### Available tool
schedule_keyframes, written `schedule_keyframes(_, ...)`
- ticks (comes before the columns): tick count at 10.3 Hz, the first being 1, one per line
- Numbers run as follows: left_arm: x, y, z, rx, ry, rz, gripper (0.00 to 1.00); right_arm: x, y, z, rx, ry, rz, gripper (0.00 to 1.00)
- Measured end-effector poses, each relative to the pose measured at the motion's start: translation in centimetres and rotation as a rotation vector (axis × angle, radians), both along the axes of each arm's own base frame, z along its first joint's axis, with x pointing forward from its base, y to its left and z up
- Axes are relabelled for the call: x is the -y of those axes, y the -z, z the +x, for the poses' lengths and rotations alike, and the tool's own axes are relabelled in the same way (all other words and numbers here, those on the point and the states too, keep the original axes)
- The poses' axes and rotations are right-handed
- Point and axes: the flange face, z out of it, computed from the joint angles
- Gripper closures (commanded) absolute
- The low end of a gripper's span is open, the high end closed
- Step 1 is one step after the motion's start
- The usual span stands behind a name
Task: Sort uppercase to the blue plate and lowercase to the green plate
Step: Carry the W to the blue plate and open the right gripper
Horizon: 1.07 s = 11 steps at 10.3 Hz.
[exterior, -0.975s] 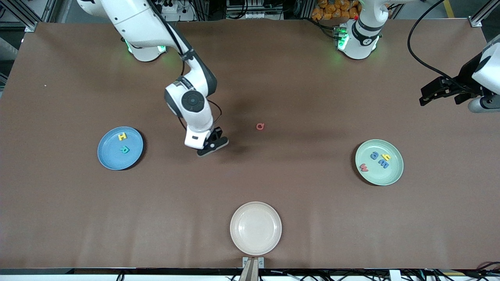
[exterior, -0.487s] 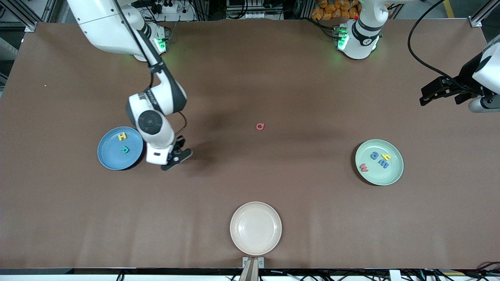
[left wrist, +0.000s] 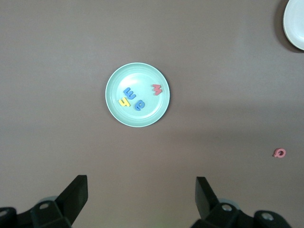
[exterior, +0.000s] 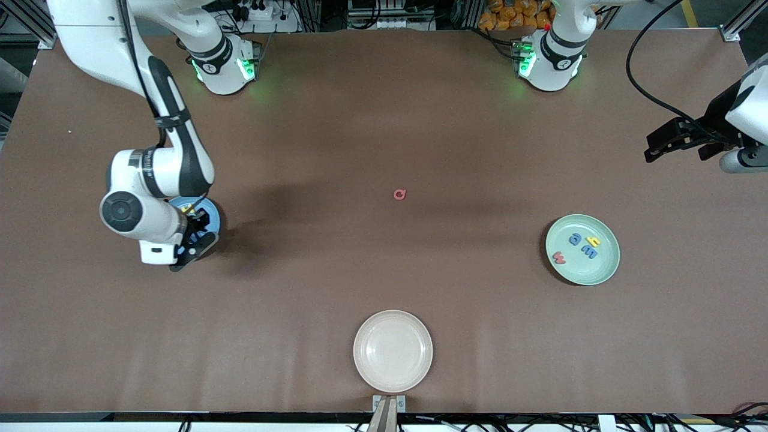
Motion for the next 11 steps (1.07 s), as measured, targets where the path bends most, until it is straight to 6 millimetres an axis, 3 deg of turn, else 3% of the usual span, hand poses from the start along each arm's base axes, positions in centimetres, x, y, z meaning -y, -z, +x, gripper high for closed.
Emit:
schedule_keyframes(3, 0.0, 0.0, 0.0, 0.000, 0.000, 0.000, 0.00, 0.5, 2.6, -2.3, -0.079, 0.097, 0.071, 0.58)
schedule_keyframes(6, 0.0, 0.0, 0.0, 0.000, -0.001, 0.000, 0.00, 0.3, 3.3, -3.0, -0.108, 0.113, 0.083, 0.50)
schedule_keyframes(7, 0.0, 0.0, 0.0, 0.000, -0.001, 0.000, 0.00, 0.3, 3.3, -3.0, -0.108, 0.114, 0.084, 0.30)
schedule_keyframes(8, 0.0, 0.0, 0.0, 0.000, -0.001, 0.000, 0.00, 0.4, 3.3, -3.0, -0.107, 0.114, 0.084, 0.21)
schedule_keyframes(11, 0.0, 0.0, 0.0, 0.000, -0.001, 0.000, 0.00, 0.3, 3.2, -3.0, -0.106, 0.118, 0.087, 0.23)
